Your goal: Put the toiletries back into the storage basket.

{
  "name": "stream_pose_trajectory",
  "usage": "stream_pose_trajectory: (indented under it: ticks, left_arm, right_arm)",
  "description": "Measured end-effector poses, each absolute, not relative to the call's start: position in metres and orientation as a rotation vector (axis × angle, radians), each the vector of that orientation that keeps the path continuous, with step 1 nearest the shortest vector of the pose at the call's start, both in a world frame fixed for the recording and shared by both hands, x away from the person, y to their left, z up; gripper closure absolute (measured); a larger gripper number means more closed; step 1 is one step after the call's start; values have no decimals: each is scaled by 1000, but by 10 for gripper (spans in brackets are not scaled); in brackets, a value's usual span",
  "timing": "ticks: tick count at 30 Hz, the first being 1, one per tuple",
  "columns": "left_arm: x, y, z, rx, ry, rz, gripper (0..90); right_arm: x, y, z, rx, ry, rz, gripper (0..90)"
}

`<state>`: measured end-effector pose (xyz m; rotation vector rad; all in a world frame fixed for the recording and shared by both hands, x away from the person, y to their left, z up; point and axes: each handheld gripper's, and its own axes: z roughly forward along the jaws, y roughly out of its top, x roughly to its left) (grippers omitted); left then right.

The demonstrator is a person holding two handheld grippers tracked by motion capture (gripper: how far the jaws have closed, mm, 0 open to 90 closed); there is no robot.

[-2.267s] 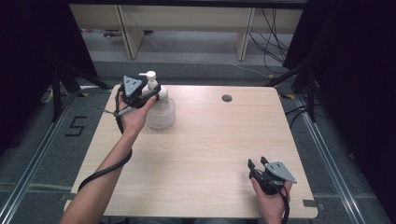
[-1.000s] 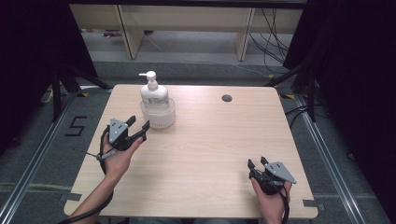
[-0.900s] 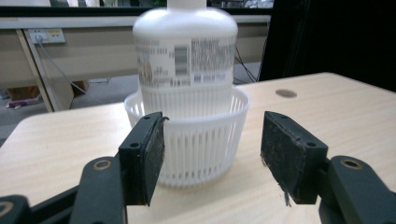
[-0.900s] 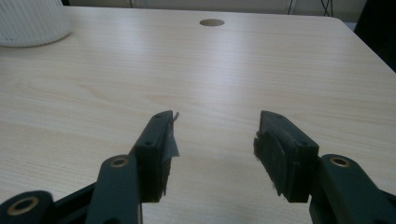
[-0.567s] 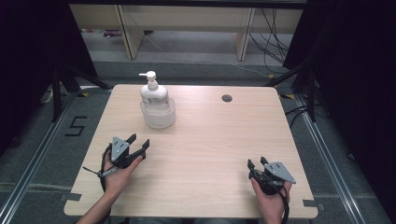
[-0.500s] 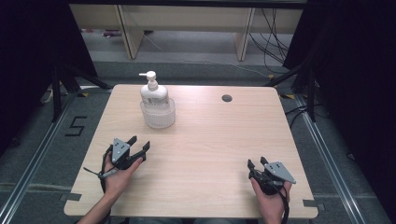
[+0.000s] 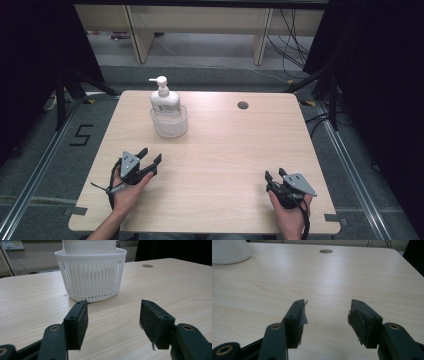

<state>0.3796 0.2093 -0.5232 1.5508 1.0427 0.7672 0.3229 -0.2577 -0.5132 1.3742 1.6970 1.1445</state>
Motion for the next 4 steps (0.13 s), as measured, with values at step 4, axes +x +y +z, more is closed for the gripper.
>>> stream_pose_trajectory:
  ticks: [4]
  left_arm:
    - [380,209,-523,1550,1049,768,394]
  right_arm:
    - [322,-255,-513,1414,1690,1156,471]
